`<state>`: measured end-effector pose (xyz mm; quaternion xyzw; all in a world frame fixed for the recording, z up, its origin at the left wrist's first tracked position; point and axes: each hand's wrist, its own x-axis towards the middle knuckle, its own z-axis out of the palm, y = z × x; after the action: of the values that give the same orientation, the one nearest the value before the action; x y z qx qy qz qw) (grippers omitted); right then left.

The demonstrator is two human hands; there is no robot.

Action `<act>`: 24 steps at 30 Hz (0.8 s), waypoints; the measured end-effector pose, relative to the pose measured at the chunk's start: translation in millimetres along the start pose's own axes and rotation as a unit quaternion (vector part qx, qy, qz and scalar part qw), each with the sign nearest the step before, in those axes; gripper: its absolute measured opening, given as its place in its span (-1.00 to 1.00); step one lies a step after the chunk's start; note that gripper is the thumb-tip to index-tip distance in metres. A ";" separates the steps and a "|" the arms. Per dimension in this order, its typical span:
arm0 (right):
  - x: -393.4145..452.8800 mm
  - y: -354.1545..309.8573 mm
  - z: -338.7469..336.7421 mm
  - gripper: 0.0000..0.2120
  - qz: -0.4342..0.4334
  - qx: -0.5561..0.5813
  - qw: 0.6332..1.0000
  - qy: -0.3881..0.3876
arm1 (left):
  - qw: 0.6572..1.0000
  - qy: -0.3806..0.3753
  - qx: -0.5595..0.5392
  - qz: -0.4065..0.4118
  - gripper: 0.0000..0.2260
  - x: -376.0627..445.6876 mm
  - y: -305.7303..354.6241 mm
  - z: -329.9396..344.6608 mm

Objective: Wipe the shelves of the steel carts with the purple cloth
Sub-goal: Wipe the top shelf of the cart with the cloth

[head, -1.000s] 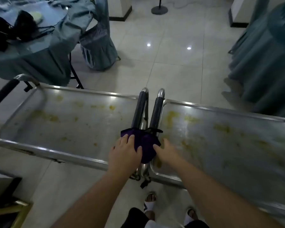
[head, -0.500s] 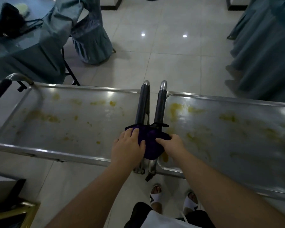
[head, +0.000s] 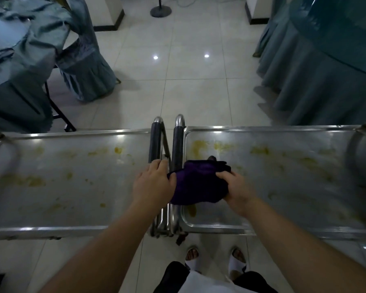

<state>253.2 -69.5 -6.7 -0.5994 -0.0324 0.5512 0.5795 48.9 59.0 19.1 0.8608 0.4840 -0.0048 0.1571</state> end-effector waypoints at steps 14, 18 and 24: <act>23.0 0.1 -28.7 -0.88 -0.174 -0.309 0.926 0.132 | 0.995 -0.049 -0.003 0.091 -0.46 64.0 36.4 42.0; 27.7 58.1 -15.9 -0.82 -0.271 -0.525 0.805 0.042 | 0.994 -0.046 -0.017 0.097 -0.46 84.1 35.8 58.5; 14.4 173.8 -10.0 -0.57 -0.226 -0.721 0.633 -0.168 | 0.996 -0.035 -0.004 0.086 -0.45 99.9 42.6 77.3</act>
<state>161.4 -123.0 -145.4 -0.6973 -0.6511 0.2949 0.0535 148.7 100.3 -59.1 0.8978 0.4027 -0.0191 0.1773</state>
